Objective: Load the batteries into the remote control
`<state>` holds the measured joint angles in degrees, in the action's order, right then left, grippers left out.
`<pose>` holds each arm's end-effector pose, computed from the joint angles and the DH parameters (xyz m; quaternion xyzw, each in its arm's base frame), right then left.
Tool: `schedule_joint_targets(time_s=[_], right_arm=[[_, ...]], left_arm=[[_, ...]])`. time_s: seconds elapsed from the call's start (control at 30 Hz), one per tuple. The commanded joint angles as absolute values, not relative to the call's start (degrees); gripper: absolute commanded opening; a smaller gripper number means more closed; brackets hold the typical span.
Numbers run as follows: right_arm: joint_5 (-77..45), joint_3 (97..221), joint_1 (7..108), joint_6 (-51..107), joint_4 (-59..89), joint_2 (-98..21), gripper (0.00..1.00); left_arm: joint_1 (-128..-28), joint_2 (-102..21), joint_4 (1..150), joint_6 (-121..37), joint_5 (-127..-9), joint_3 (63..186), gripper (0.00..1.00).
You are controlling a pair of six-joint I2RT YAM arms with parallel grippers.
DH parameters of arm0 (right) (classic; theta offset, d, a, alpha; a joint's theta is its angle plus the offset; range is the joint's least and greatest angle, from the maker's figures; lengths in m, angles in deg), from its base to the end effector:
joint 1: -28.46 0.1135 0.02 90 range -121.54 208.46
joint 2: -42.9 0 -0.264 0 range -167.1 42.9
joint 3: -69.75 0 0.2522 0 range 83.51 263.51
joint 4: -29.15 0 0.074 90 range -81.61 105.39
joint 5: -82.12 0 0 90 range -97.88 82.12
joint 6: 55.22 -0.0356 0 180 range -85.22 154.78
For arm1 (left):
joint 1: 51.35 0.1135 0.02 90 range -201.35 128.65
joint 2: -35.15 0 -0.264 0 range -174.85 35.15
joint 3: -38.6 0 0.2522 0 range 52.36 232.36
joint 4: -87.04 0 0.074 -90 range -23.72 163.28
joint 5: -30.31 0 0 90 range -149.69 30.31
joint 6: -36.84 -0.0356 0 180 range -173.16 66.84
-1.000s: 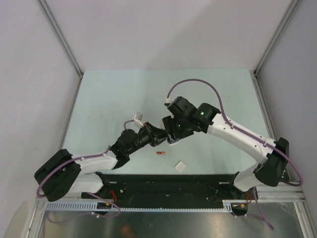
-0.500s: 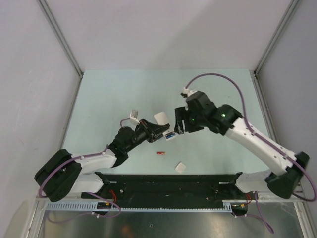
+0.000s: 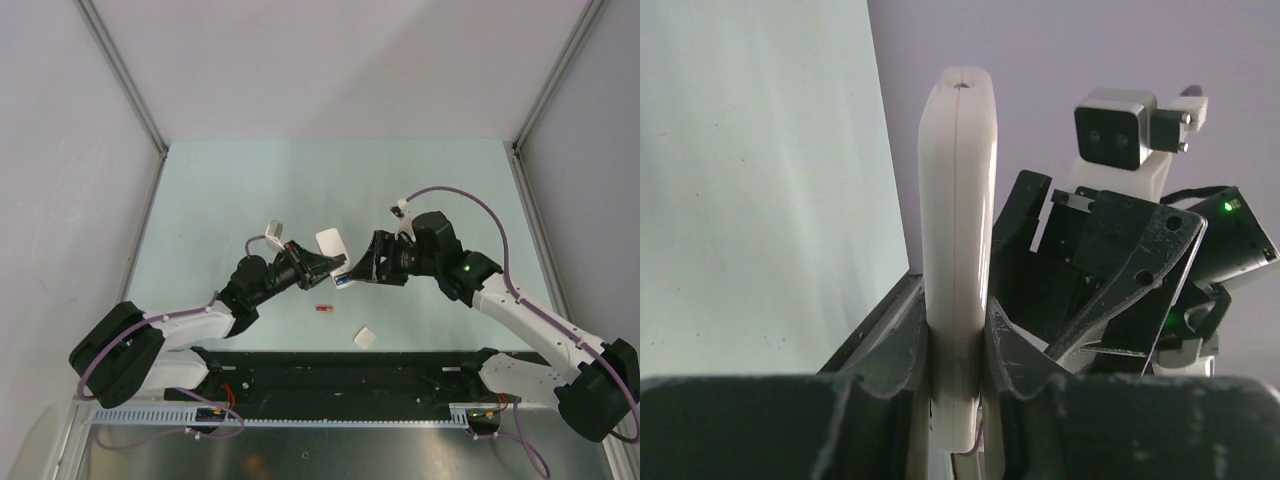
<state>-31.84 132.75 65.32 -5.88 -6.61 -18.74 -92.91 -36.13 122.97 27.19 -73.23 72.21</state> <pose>0.1791 0.1523 0.2916 -0.0681 0.8680 0.4288 0.2408 0.1766 -0.1677 0.2061 -0.1593 0.6996 -0.6456 0.2617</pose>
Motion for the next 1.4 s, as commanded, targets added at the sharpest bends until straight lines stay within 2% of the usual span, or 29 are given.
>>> schedule_joint_targets(time_s=[0.0,0.4,0.5,0.6,0.77,0.83,0.93,1.37], right_arm=[[-41.1,130.5,64.6,-10.9,9.1,-17.1,0.68],[-48.5,126.1,62.1,-13.9,20.7,-22.6,0.47],[-50.6,126.1,61.9,-15.1,23.5,-24.4,0.38],[-52.8,125.9,61.7,-16.3,26.2,-26.4,0.18],[-56.1,125.9,61.2,-16.2,27.4,-27.1,0.01],[-57.6,126.0,60.7,-15.5,26.4,-26.8,0.00],[-59.0,126.1,59.8,-14.3,23.6,-25.8,0.00],[-66.2,126.0,56.2,-12.3,18.1,-23.8,0.00]], left_arm=[[-92.5,-33.8,126.9,24.1,-75.2,74.2,0.00],[-92.5,-35.0,126.9,23.7,-78.4,76.3,0.03],[-92.5,-35.6,126.9,23.8,-79.0,77.2,0.06],[-92.4,-36.6,127.0,23.9,-79.5,78.1,0.15],[-91.2,-38.8,127.5,24.3,-81.7,79.2,0.45],[-90.7,-39.6,128.9,24.9,-83.0,79.3,0.54],[-89.9,-42.3,131.8,26.1,-84.7,79.5,0.58],[-85.6,-49.0,149.1,30.9,-91.6,78.2,0.53]])
